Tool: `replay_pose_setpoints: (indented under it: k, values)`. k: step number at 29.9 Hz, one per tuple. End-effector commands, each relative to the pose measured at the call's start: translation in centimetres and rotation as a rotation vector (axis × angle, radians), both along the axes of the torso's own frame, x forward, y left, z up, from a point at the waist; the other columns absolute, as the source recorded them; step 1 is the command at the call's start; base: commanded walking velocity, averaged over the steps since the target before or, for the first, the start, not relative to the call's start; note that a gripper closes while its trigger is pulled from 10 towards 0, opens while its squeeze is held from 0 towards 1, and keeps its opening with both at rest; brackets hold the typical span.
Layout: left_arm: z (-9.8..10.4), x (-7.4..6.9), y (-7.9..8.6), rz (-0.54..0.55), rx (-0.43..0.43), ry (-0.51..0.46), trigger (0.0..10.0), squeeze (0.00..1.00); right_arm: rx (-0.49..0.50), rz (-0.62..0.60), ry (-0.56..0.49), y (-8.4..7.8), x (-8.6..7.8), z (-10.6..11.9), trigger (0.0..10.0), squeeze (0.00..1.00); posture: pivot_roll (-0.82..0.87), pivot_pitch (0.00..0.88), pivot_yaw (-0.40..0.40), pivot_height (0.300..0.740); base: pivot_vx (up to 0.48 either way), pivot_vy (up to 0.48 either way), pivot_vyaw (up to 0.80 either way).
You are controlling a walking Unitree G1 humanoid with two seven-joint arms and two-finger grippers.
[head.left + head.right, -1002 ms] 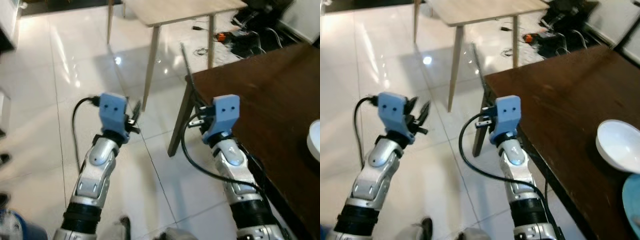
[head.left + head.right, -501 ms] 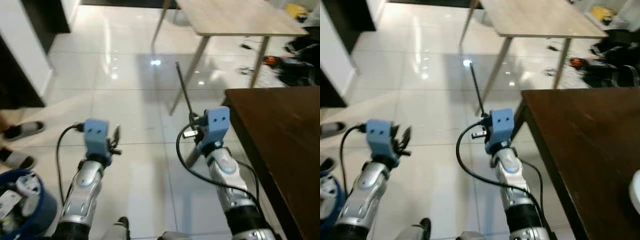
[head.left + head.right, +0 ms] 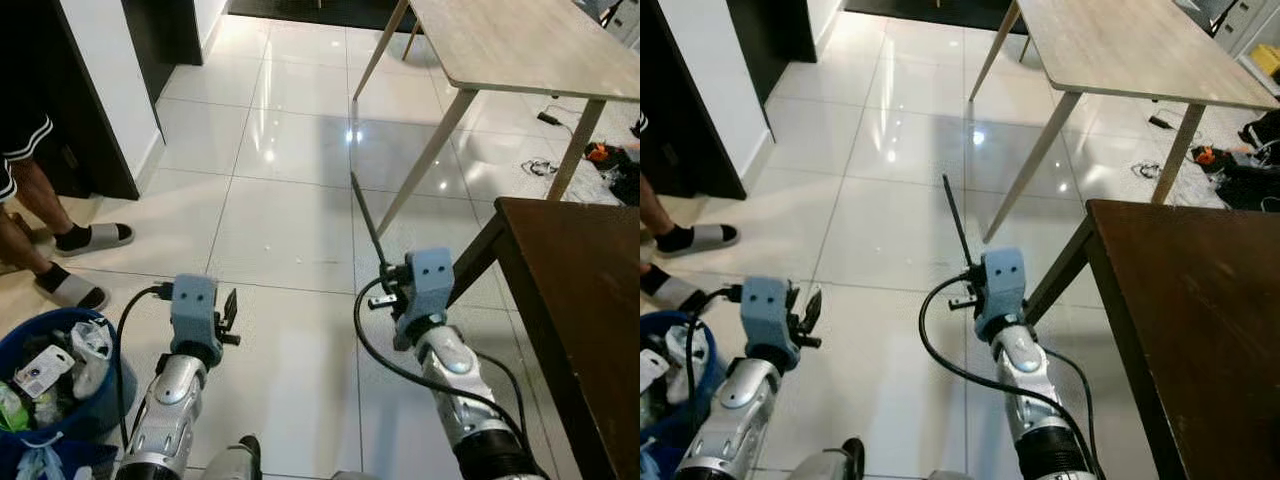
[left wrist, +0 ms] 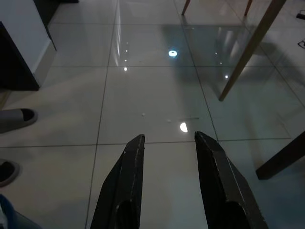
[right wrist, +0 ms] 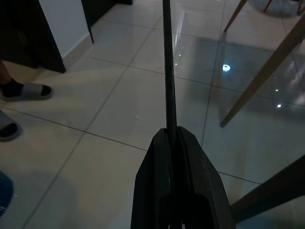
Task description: Setting the table
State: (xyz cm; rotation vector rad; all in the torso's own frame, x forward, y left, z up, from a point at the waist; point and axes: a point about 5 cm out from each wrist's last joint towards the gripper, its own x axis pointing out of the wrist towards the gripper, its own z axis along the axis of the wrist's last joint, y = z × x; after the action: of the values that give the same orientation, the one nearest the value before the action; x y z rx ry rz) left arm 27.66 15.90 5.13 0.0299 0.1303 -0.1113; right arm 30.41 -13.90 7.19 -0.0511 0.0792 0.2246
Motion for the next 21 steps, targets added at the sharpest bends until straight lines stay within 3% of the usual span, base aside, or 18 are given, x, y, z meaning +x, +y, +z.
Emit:
replay_pose_setpoints:
  k: [1, 7, 21]
  values:
    - [-0.7, -0.2, -0.1, 0.000, 0.003, 0.021, 10.0, 0.00, -0.024, -0.004, 0.019, -0.4, -0.6, -1.0, 10.0, 0.00, 0.04, 0.037, -0.033, 0.740, 0.000, 0.000, 0.00]
    - [-1.5, -0.3, 0.1, -0.009, 0.017, 0.039, 10.0, 0.00, -0.037, -0.017, 0.067, -0.7, -1.1, -2.6, 10.0, 0.00, 0.04, 0.022, -0.022, 0.740, 0.000, 0.000, 0.00]
    - [-0.7, 0.4, -0.8, -0.053, 0.017, -0.019, 10.0, 0.00, -0.038, -0.031, 0.075, -1.0, -1.1, -3.1, 10.0, 0.00, 0.03, 0.033, -0.032, 0.740, 0.000, 0.000, 0.00]
